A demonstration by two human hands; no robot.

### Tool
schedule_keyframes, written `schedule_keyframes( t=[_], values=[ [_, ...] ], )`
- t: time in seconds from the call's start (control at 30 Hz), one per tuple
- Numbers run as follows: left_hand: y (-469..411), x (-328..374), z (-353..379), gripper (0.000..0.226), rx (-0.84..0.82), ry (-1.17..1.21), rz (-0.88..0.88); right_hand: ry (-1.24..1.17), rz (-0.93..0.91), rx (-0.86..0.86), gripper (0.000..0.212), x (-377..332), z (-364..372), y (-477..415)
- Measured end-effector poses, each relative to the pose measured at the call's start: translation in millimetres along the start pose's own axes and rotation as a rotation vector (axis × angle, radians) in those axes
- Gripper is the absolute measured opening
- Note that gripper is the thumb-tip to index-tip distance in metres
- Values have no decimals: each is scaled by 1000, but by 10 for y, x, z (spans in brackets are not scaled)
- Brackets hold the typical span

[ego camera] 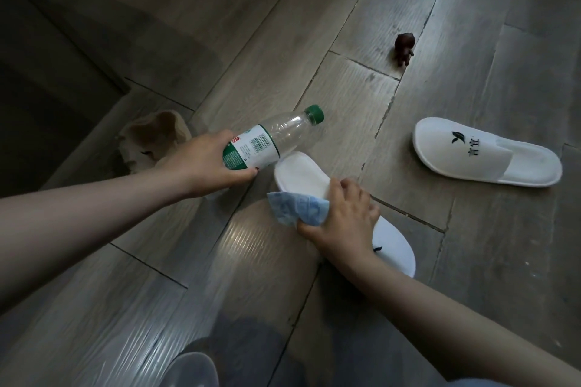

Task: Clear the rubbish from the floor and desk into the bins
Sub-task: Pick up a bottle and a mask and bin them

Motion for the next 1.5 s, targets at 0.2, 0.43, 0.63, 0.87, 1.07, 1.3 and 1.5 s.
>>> schedule_keyframes(
  t=[0.2,0.43,0.63,0.87,1.07,1.3,1.5],
  values=[
    [40,26,-51,51,10,11,-18,-171,13,-18,64,125,-88,-125],
    [80,121,-61,51,6,54,-13,-680,157,-148,8,240,-346,-172],
    [150,286,-24,45,-3,102,-3,-1034,423,-165,8,491,-570,-88],
    [112,473,70,46,-7,303,-24,-1146,439,-260,12,729,-778,21],
    [-48,806,120,41,-3,363,-64,-1137,479,-225,12,925,-1080,-79],
    [220,1449,-285,31,-89,453,-183,-1097,675,-206,7,1036,-1855,68],
    [778,2139,-1173,35,-149,447,-226,-1149,757,-214,20,936,-3018,547]
  ],
)
Point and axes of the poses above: each hand's wrist, its own y-axis away from the middle knuckle, its own z-axis out of the palm, x = y × z, the point moved 1 cm from there along -y, towards the middle knuckle, and after that the axes turned 10 degrees about y, right-handed, at the moved point
